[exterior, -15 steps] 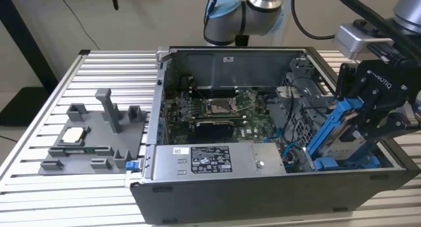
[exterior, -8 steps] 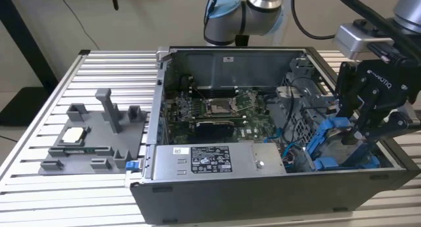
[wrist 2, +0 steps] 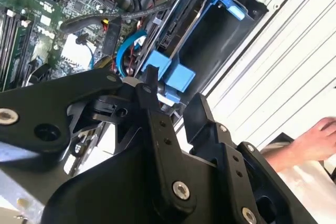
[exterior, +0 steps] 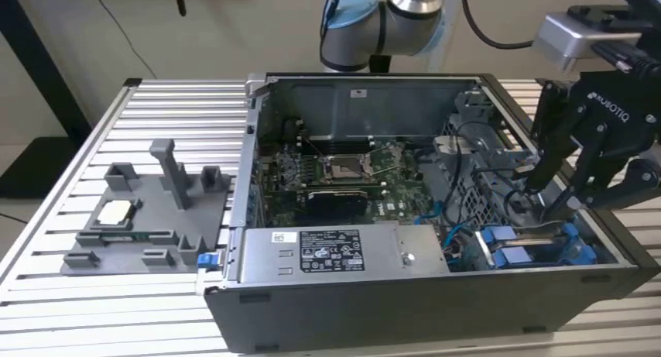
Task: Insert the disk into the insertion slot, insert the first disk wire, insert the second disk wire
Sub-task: 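Insert the disk into the insertion slot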
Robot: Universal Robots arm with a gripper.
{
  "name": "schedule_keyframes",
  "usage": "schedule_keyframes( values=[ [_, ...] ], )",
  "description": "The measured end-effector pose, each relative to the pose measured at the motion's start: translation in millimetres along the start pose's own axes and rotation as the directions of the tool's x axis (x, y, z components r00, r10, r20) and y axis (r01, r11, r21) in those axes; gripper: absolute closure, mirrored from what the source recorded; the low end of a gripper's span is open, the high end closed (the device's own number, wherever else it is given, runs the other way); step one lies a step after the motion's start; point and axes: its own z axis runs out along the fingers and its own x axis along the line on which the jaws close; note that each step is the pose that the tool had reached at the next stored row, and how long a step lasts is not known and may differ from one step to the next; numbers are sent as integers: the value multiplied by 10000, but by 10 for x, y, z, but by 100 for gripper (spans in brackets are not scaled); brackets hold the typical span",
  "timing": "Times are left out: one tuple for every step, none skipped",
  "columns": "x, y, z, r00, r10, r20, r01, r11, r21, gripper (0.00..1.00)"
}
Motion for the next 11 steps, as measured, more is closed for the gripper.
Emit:
schedule_keyframes(
  values=[
    [0, 1, -29, 10000, 0, -1, 0, 10000, 0, 53],
    [0, 2, -62, 10000, 0, -1, 0, 10000, 0, 53],
    [-2, 3, -87, 10000, 0, 1, 0, 10000, 0, 53],
    [-14, 4, -100, 10000, -1, 1, 1, 10000, 0, 53],
    [-35, 4, -101, 10000, -1, 3, 1, 10000, 0, 53],
    [-63, 4, -103, 10000, -2, 1, 2, 10000, 0, 53],
    [-95, 4, -103, 10000, -2, 11, 2, 10000, 0, 53],
    [-123, 5, -102, 10000, -2, 31, 2, 10000, 0, 53],
    [-148, 5, -97, 10000, -2, 46, 2, 10000, 0, 53],
    [-170, 5, -88, 10000, -3, 60, 3, 10000, 1, 53],
    [-187, 4, -76, 10000, -7, 70, 7, 10000, 3, 53]
  ],
)
